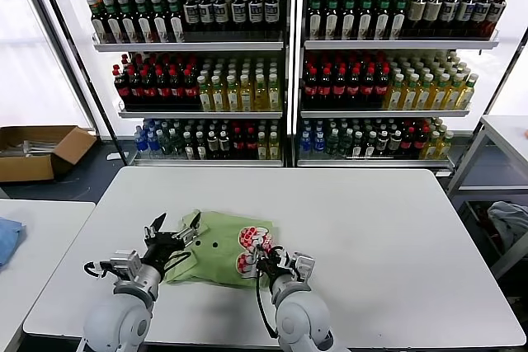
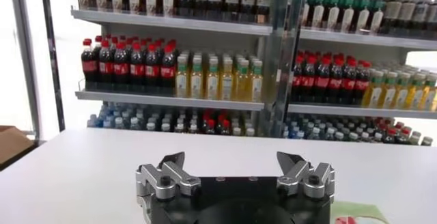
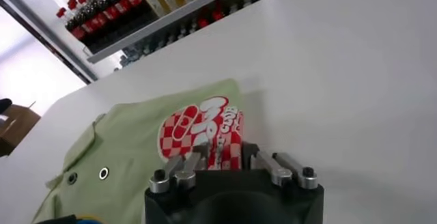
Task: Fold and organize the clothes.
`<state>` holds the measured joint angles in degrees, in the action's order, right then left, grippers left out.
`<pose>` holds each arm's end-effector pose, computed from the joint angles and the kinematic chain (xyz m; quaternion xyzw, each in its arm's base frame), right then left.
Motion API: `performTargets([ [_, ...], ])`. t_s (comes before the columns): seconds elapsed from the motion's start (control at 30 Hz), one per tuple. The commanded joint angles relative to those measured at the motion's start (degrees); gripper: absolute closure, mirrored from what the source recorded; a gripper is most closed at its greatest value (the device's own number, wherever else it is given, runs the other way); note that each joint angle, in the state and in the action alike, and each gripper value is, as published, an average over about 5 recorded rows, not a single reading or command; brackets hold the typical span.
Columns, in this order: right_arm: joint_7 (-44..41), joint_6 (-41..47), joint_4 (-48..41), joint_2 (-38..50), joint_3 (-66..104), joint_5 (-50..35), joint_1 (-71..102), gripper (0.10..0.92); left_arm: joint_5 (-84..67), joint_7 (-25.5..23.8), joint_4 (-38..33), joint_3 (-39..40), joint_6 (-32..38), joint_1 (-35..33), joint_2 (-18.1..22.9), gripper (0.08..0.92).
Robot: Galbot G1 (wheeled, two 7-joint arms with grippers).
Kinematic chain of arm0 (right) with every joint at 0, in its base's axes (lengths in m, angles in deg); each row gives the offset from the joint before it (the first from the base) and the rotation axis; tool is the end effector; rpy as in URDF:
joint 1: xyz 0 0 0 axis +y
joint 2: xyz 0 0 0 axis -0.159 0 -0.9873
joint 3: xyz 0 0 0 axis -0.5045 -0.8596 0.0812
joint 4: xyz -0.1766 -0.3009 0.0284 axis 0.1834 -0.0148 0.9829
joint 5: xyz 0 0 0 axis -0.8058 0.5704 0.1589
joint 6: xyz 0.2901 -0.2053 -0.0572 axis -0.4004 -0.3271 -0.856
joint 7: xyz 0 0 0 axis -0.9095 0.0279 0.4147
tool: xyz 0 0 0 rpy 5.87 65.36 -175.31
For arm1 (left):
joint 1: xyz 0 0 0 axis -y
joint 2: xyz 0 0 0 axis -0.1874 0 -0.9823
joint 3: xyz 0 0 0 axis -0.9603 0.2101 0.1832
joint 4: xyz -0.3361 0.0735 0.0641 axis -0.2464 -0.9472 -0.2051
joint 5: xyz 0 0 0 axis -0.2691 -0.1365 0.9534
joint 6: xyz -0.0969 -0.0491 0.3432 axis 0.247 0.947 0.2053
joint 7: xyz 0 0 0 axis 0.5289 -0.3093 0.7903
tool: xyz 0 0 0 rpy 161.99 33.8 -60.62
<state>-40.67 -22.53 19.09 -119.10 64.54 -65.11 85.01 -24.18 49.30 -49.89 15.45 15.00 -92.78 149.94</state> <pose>0.2897 0.1511 -0.2829 0.0863 -0.9249 -0.1979 0.3130 0.2710 0.0532 -0.2554 -0.0527 -0.9887 0.0400 0.1348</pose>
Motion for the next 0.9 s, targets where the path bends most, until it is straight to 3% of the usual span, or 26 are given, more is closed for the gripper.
performTargets([
  [0.03, -0.1, -0.2, 0.4, 1.2, -0.8, 2.6, -0.2, 0.707, 0.4, 0.3, -0.2, -0.7, -0.1, -0.4, 0.6, 0.177],
  [0.3, -3.7, 1.0, 4.6, 8.9, 1.1, 6.0, 0.2, 0.908, 0.4, 0.3, -1.2, -0.7, -0.2, -1.5, 1.3, 0.177],
  [0.6, -9.7, 1.3, 6.0, 31.6, 8.6, 1.0, -2.9, 0.915, 0.7, 0.5, -2.8, 0.5, -0.7, -1.6, 3.2, 0.177],
  [0.73, -12.8, 1.3, 4.2, 33.2, 9.7, 3.3, -0.7, 0.915, 0.8, 0.5, -3.0, 0.5, -0.8, -1.7, 3.6, 0.177],
  [0.9, -15.1, 1.1, 3.5, 29.0, 10.8, 17.0, 1.2, 0.842, 1.4, 0.4, -3.2, 0.7, -0.9, -2.3, 4.1, 0.177],
])
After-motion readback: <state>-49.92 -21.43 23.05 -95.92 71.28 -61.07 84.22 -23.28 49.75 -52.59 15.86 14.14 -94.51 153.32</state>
